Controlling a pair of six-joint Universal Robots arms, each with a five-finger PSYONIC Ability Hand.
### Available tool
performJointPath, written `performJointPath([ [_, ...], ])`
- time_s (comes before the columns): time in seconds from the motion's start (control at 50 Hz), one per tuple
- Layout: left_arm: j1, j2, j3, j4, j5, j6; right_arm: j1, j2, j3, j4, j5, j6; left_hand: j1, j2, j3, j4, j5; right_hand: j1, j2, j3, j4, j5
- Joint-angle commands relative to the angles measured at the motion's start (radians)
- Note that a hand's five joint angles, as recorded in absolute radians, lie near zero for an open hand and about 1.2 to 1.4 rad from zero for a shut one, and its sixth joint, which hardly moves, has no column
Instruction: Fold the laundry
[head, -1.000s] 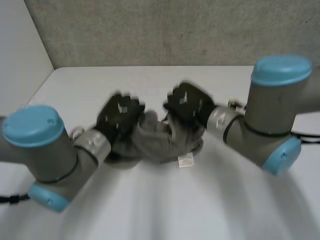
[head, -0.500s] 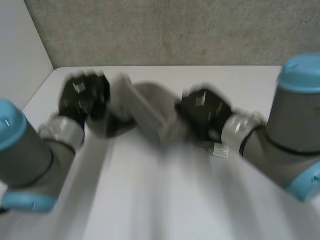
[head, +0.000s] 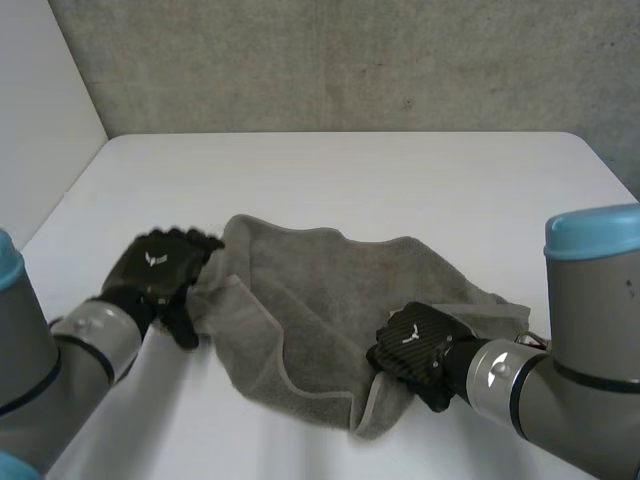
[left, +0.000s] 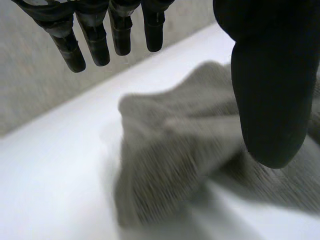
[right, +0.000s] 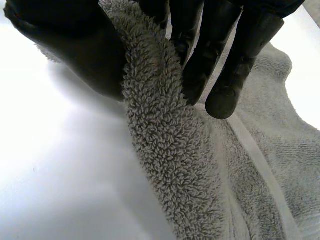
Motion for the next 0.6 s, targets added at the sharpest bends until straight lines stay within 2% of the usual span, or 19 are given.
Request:
performJointPath([
  [0.02,-0.015,-0.102,0.134,0.052,0.07,0.032,-0.002,-0.005,0.094,-0.062,0.002,-0.004,0.062,0.066,0.065,0.065,0.059,0.072,0.067,0.059,0.058,0.065],
  [0.12,-0.021,-0.206,0.244,0.025,0.11,0.118,-0.021,-0.006,0.137,-0.094,0.002,-0.008,0.182,0.186,0.185,0.185,0.18,0.072,0.067,0.059,0.058,0.065],
  [0.24,-0.021,-0.343,0.387,-0.046,0.104,0.207,-0.038,-0.006,0.165,-0.117,0.0,-0.008,0.22,0.225,0.224,0.224,0.218,0.072,0.067,0.059,0.058,0.065],
  [0.4,-0.021,-0.467,0.485,-0.124,0.105,0.215,-0.039,-0.006,0.174,-0.134,0.0,-0.008,0.279,0.284,0.282,0.283,0.277,0.072,0.067,0.059,0.058,0.065],
  [0.6,-0.021,-0.487,0.448,-0.138,0.107,0.25,-0.044,-0.005,0.175,-0.137,0.0,-0.008,0.226,0.231,0.23,0.23,0.224,0.072,0.067,0.059,0.058,0.065],
])
